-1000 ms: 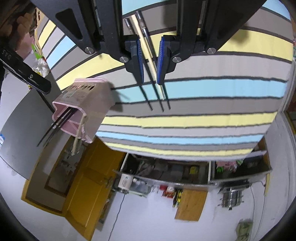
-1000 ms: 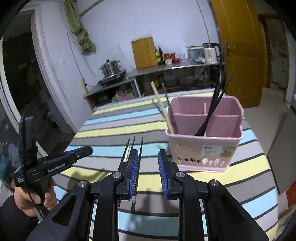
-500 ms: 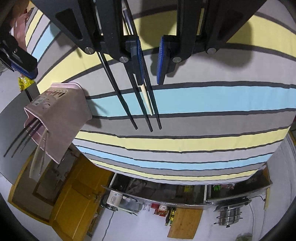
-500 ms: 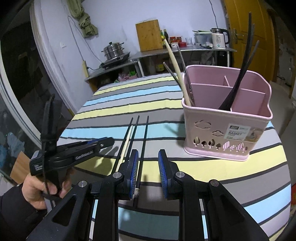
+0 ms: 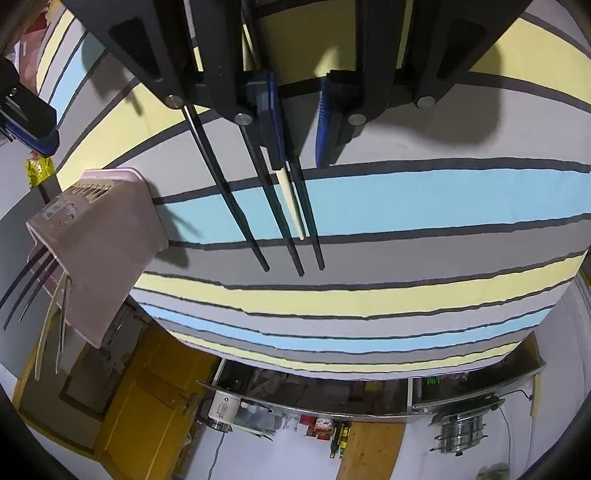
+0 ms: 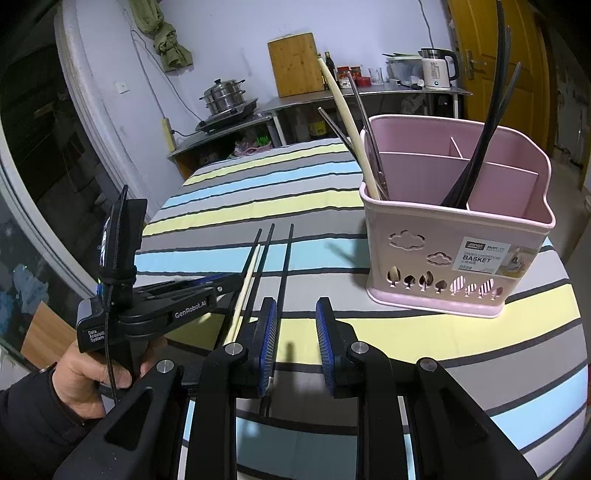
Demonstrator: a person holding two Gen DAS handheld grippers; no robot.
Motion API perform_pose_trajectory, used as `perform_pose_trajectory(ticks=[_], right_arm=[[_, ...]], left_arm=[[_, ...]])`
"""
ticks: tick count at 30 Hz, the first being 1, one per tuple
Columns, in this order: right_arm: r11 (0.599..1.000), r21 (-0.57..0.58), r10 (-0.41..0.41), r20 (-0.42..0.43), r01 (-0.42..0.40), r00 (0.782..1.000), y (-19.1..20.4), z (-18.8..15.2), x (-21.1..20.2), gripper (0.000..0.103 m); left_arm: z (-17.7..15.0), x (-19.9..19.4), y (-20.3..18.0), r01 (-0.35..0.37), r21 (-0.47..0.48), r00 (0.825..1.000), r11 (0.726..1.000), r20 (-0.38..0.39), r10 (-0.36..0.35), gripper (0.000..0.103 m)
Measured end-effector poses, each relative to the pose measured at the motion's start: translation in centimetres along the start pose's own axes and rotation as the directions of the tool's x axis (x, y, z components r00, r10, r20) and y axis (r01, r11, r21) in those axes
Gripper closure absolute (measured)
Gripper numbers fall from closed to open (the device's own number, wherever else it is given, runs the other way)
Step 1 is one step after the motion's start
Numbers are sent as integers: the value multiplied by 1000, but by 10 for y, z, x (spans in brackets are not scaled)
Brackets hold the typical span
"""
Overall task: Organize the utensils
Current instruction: 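Grasp a black chopstick with the left tool while the right tool grasps another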
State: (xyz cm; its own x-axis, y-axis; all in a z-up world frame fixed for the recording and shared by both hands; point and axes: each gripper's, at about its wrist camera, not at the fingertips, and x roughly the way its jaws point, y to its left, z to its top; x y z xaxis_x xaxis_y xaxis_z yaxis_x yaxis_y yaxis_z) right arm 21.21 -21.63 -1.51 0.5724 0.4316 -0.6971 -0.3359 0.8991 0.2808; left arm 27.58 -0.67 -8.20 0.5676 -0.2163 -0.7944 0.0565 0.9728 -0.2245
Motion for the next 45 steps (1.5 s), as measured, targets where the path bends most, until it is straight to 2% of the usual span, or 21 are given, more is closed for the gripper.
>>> perform_pose_trajectory(ticks=[7, 11, 14, 18, 22, 32, 39, 45], right_arm=[[1000, 5, 2, -11, -2, 1000, 0, -3, 5, 80], [1000, 0, 6, -21, -6, 1000, 3, -3, 12, 80], [1000, -4, 12, -33, -12, 999, 5, -2, 20, 80], [1000, -17, 17, -55, -18, 998, 10, -2, 35, 80], [999, -45, 13, -79, -16, 997, 19, 3, 58, 80], [991, -119, -73, -120, 59, 990, 33, 24, 114, 80], [987, -133, -113, -160, 92, 981, 30, 31, 139, 80], [981, -157, -140, -157, 115, 978, 36, 36, 147, 80]], left_arm=[[-3, 0, -5, -44, 45, 999, 998, 19, 44, 85], [-5, -3, -1, -63, 58, 998, 996, 19, 62, 89], [-8, -9, 11, -77, 45, 997, 996, 14, 76, 93], [-12, -20, 33, -81, 26, 997, 996, 9, 81, 93], [-15, -29, 57, -59, -5, 998, 998, 0, 59, 93], [1, -21, 82, 5, -152, 1000, 988, -26, -9, 93], [14, -10, 78, -29, -157, 999, 987, -28, 25, 93], [26, -1, 76, -56, -138, 998, 989, -34, 52, 93]])
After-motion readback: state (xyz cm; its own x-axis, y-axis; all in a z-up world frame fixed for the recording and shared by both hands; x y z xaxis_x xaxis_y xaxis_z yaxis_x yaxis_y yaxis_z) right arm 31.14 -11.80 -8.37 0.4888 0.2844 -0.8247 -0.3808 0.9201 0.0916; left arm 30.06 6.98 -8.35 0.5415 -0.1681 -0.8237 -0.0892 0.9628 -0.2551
